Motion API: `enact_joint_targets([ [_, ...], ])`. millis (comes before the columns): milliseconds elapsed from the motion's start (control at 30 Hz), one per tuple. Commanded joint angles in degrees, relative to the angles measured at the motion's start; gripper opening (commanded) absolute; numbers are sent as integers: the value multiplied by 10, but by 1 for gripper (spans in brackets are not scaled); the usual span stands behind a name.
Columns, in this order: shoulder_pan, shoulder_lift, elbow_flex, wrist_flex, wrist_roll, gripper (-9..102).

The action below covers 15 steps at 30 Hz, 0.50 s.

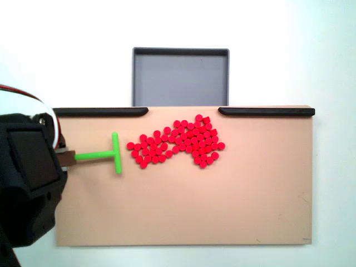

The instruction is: Gather the left side granules

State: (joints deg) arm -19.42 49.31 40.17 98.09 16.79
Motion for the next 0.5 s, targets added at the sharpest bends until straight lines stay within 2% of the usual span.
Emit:
enact_joint_targets([
  [0,8,-3,-35,3,-3,0],
  [467,14,-25,-59,2,14,0],
])
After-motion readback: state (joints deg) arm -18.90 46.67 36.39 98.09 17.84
